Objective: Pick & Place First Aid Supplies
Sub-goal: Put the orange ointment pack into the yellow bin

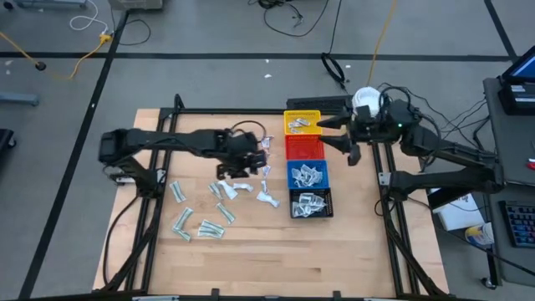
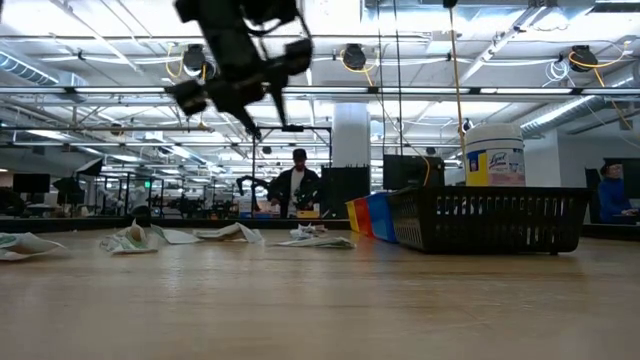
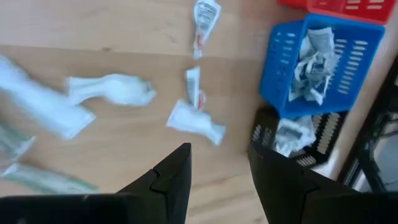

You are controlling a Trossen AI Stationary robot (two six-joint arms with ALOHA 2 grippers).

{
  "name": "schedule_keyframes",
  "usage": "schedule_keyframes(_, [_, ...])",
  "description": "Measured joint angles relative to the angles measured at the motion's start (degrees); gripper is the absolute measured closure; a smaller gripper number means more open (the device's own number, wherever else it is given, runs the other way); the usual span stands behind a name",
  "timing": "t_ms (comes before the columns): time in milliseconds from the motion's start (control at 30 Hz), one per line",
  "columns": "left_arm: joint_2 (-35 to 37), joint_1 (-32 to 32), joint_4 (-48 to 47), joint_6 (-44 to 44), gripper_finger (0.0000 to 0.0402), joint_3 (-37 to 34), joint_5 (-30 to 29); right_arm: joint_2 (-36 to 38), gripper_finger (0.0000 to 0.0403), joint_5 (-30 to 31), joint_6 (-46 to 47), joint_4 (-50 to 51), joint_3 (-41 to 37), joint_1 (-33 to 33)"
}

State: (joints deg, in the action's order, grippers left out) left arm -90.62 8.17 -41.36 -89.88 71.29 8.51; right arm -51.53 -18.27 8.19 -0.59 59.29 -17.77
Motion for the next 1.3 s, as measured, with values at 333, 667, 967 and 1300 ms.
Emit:
schedule_keyframes(333, [-15.6,-0.8,-1.8,-2.6,0.0236,13.3,0.3,2.3,0.0202,-6.2,-1.4,0.7,0.0,-0.1])
schedule_keyframes(667, [-22.9,-2.4,-3.6,-6.9,0.0236,13.4,-5.3,2.4,0.0202,-10.7,-1.4,0.8,0.0,-0.1])
schedule_keyframes(967, [-29.3,-2.4,-2.2,-6.7,0.0236,13.4,-7.0,2.4,0.0202,-12.3,-3.3,0.9,0.0,-0.1])
schedule_keyframes(1300, [-30.0,-2.4,-3.0,-2.3,0.0329,13.5,-8.0,2.4,0.0202,-13.6,-5.9,0.8,0.0,-0.1])
